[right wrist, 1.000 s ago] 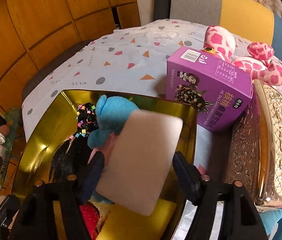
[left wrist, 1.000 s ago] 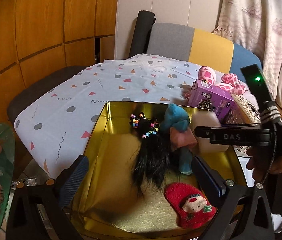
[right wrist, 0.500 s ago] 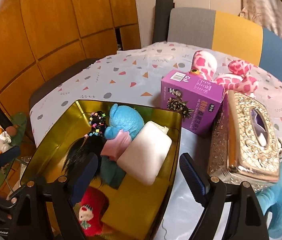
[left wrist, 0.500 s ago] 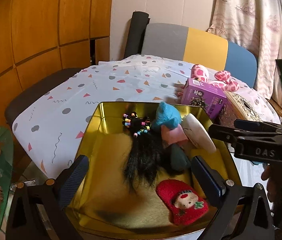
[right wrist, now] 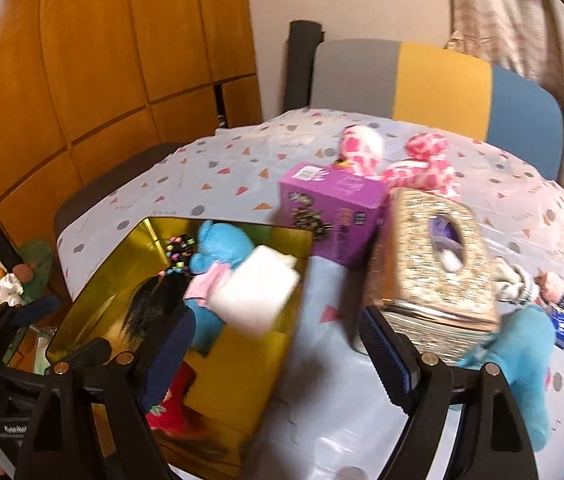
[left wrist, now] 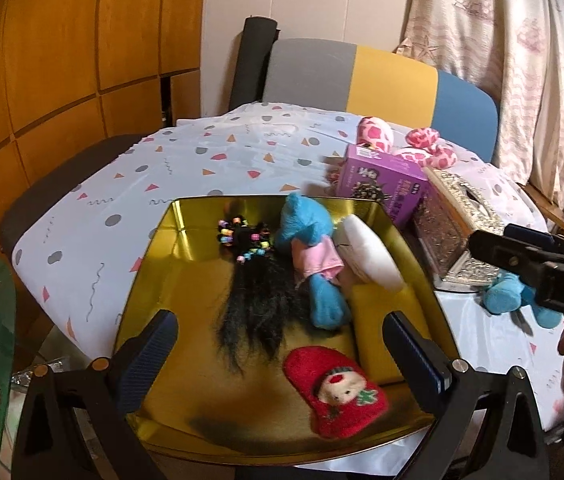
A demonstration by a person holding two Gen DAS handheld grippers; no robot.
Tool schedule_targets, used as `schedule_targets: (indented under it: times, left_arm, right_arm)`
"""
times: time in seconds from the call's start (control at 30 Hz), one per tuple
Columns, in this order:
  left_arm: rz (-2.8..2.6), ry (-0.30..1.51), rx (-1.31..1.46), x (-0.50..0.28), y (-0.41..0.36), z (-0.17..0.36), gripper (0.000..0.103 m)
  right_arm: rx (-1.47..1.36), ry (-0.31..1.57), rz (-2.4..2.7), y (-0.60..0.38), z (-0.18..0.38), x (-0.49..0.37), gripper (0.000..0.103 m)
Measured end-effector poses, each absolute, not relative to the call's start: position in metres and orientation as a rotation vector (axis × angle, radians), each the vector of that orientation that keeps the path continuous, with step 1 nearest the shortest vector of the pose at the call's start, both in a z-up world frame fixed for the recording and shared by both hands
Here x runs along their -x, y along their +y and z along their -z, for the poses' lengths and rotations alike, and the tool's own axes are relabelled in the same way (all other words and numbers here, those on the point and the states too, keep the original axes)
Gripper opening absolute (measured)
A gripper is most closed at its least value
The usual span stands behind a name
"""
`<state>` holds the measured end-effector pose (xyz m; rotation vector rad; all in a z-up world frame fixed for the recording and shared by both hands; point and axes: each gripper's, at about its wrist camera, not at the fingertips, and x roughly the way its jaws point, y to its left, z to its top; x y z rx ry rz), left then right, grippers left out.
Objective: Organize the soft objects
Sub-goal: 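Lower the white block into the gold tray and open the right tool, then move both tools back over the white gloves and pink dishcloth roll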
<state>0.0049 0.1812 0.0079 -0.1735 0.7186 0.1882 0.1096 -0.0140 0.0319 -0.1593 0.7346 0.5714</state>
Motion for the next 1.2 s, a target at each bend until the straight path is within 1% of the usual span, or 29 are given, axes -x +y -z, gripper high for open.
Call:
schedule_targets:
  times: [0.3,0.57,0.8,0.93,1.17,1.2]
  left_arm:
    - [-0.086,0.671,0.174,-0.008,0.160,-0.021,0.103]
    - [0.027,0.643,0.128,-0.025,0.132,-0.039,0.103]
    - [0.171,0.623,-0.019,-0.053,0.072,-0.070,0.103]
    - [0.241,0.627,-0.073,-0.079,0.038,-0.087,0.103]
    - [0.360,0.717,-0.120,-0.148,-0.034,-0.098,0.102]
    - [0.370,0.740,-0.137,-0.160,-0.047,-0.096,0.101]
  right_arm:
    - [0.066,0.698,-0.386,-0.109,-0.043,-0.124,0.085]
    - [-0.125,0.684,-0.084,-0.239,-0.044,-0.150,0.085]
    - [-0.264,0.699,0.166,-0.336,-0.022,-0.164,0.085]
    - [-0.429,0.714,0.226,-0.376,-0.008,-0.163,0.085]
    - [-0.621,0.748,0.275,-0.408,0.007,-0.153,0.085]
    - [-0.635,0.752,0.274,-0.410,0.008,-0.152,0.085]
